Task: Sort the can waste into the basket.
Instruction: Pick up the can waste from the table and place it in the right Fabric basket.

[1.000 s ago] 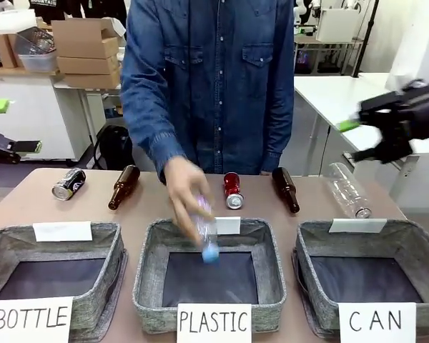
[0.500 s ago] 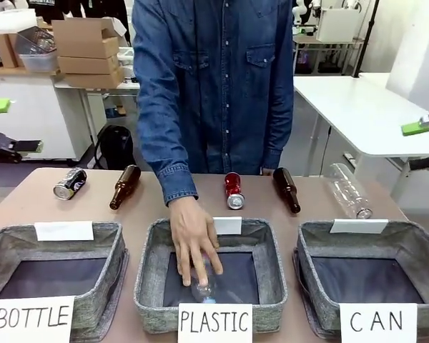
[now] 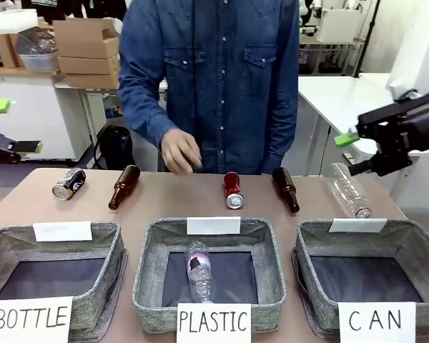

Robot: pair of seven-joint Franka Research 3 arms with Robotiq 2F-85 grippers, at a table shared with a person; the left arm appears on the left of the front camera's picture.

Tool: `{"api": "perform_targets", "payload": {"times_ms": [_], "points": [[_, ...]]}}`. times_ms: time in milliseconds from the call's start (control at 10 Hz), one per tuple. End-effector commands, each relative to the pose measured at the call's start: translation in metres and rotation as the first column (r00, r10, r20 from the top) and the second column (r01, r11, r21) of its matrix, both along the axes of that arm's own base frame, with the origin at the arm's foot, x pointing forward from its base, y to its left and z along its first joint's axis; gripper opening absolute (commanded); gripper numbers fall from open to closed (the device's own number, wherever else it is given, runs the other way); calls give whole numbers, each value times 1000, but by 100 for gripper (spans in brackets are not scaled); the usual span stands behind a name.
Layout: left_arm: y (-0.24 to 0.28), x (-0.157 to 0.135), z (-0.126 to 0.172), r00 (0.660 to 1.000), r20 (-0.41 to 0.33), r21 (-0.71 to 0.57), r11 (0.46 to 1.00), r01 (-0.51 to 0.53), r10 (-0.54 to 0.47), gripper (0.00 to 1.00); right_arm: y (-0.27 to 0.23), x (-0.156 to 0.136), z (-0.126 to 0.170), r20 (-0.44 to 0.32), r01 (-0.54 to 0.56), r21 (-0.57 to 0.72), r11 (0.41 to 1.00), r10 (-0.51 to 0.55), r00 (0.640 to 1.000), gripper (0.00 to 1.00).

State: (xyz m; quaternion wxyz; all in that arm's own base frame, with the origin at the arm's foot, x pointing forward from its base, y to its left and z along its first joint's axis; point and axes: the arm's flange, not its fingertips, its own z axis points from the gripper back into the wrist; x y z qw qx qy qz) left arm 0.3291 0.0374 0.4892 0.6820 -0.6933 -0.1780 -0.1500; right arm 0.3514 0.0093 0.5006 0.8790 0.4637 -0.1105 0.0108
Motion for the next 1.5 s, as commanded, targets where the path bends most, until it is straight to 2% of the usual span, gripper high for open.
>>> {"api": "perform_targets", "payload": {"times_ms": [0,100,300,400,500,700,800,900,1000,1100,1300,1400], "points": [[-2,0,2,1000,24,-25,1000,1,0,100,-40,-13,-1,20,77,58,995,-78,997,100],[-2,0,2,1000,24,-25,1000,1,0,100,-29,-9,0,26,95,39,995,-96,995,100],[-2,0,2,1000,24,-25,1000,1,0,100,40,36,-1,16,83,-70,994,-82,996,100],[-2,0,2,1000,24,-25,1000,1,0,100,70,62,-7,22,137,-179,974,-136,991,100],[-2,0,2,1000,24,-25,1000,1,0,100,105,91,-21,13,153,-267,952,-155,988,100],[-2,0,2,1000,24,-25,1000,1,0,100,174,129,-61,1,150,-428,891,-166,986,100],[-2,0,2,1000,24,-25,1000,1,0,100,206,145,-85,-56,89,-461,883,-129,990,100],[-2,0,2,1000,24,-25,1000,1,0,100,220,157,-106,-67,78,-512,855,-130,989,100],[-2,0,2,1000,24,-25,1000,1,0,100,211,153,-108,-77,89,-443,892,-137,988,100],[-2,0,2,1000,24,-25,1000,1,0,100,215,127,-110,-11,95,-449,888,-112,994,100],[-2,0,2,1000,24,-25,1000,1,0,100,215,127,-110,-11,95,-449,888,-112,994,100],[-2,0,2,1000,24,-25,1000,1,0,100,219,142,-125,-40,87,-466,880,-120,992,100]]}}
